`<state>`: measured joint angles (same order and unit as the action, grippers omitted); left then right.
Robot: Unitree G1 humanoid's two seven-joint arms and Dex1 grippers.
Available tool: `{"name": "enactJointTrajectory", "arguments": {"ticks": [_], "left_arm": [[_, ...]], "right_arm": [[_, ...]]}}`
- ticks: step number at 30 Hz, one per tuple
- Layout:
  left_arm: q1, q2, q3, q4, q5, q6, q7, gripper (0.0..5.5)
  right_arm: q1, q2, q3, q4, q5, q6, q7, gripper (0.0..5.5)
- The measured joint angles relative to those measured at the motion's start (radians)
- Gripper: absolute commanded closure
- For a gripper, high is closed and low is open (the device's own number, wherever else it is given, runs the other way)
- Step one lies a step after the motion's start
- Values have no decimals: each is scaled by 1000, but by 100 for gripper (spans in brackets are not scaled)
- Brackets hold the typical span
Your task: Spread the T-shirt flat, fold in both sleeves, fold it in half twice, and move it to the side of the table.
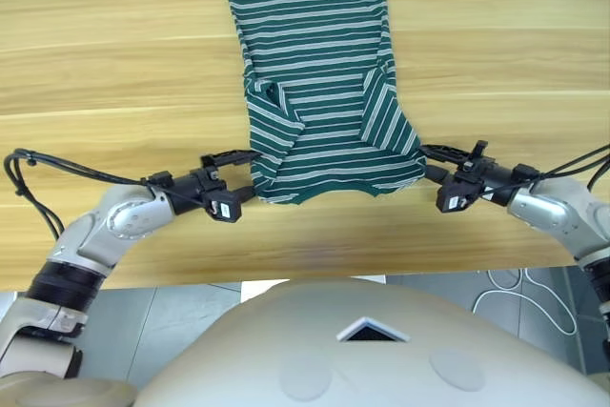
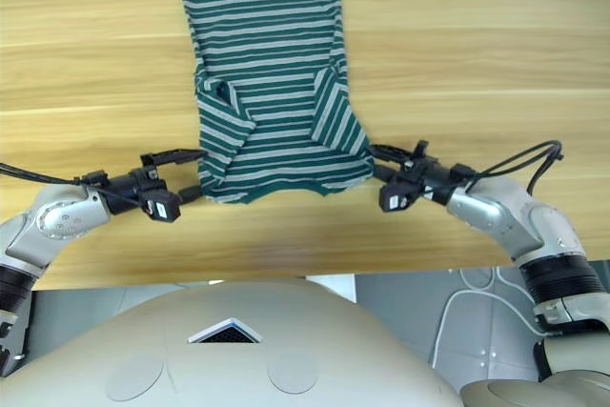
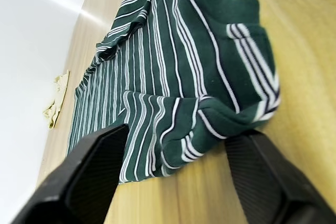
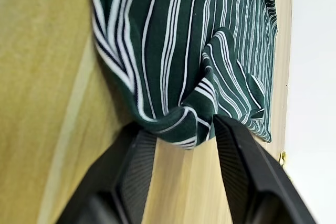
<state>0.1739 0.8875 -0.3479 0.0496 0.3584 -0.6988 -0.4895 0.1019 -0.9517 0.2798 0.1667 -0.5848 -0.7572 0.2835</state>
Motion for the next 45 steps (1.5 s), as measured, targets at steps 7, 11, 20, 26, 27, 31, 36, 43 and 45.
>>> {"name": "enactJointTrajectory", "arguments": {"ticks": [7, 11, 20, 26, 27, 31, 36, 43, 45], "left_arm": [[-30, -7, -41, 41, 10, -21, -1, 392], [-47, -8, -63, 64, 11, -35, -1, 462], [-57, -5, -54, 66, -2, -50, -7, 537], [102, 26, 28, 67, -135, -67, 22, 548], [136, 27, 44, 64, -155, -73, 24, 548], [210, 25, 62, 28, -190, -83, 25, 548], [229, -32, 97, 4, -231, -102, 36, 548], [-267, -274, 178, 255, -80, -51, 260, 548], [-360, -323, 178, 341, -49, -40, 308, 548]], "right_arm": [[-11, 4, 7, 17, -23, -16, -11, 427], [-17, 15, 16, 25, -31, -23, -11, 506], [-25, 28, 32, 32, -25, -52, 0, 550], [188, -1, -12, -136, 240, -72, 52, 550], [222, -10, -37, -171, 292, -69, 65, 550], [288, -10, -85, -244, 370, -50, 83, 550], [280, 26, -117, -269, 408, -14, 99, 550], [-141, 268, -108, -41, 272, 56, 4, 550], [-262, 331, -100, 64, 218, 59, -54, 550]]}}
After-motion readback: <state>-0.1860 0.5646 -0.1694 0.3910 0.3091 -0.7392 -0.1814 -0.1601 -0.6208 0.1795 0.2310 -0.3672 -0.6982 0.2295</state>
